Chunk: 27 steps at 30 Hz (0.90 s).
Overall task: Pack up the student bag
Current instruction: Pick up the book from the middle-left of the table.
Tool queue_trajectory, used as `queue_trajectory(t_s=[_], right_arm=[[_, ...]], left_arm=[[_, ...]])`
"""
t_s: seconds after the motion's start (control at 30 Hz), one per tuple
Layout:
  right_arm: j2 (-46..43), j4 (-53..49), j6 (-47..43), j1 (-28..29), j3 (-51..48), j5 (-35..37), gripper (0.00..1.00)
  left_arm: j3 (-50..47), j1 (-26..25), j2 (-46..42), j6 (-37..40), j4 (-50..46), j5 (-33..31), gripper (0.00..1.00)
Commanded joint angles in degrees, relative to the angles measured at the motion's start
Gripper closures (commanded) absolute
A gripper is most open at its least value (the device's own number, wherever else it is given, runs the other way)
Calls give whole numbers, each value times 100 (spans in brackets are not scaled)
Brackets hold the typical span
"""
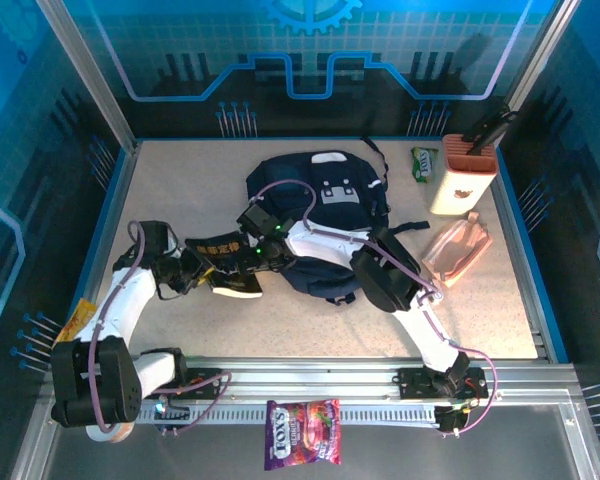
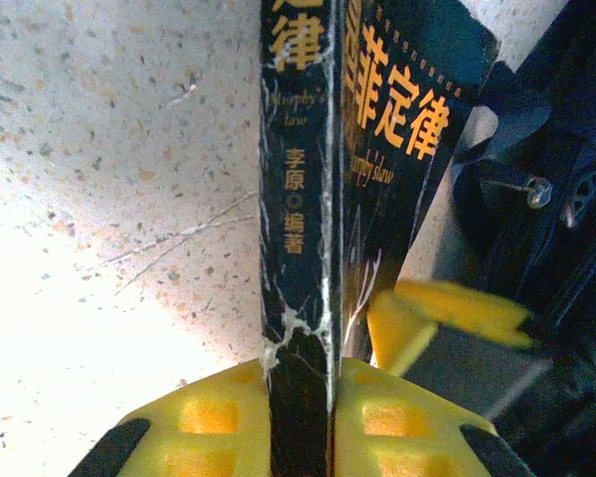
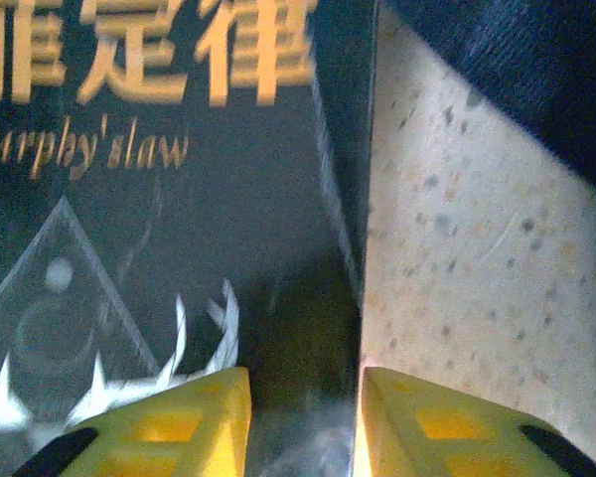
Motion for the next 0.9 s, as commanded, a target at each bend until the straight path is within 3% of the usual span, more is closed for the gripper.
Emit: queue_trajectory(t_s=[0.0,0.27,0.57,0.67,0.87], right_arm=[[-882,123,-66,-15,-265,-357,60],[-2614,899,98,-362,-1726,-131,46],[-4553,1642,381,-1208,-3565,85,11],[-5104,1950,655,-1512,-4114,-10,1],[-5724,2838,1799,-2137,-4852,-516,0]], left_arm=[[420,-10,-195,-88,49,-490,90],[1318,-10,-357,-120,15,-585,94],[2050,-97,-32,-1081,1096,457,93],[1950,-216,136,-1675,1882,757,93],[2198,-913,729,-2648,3195,730,92]])
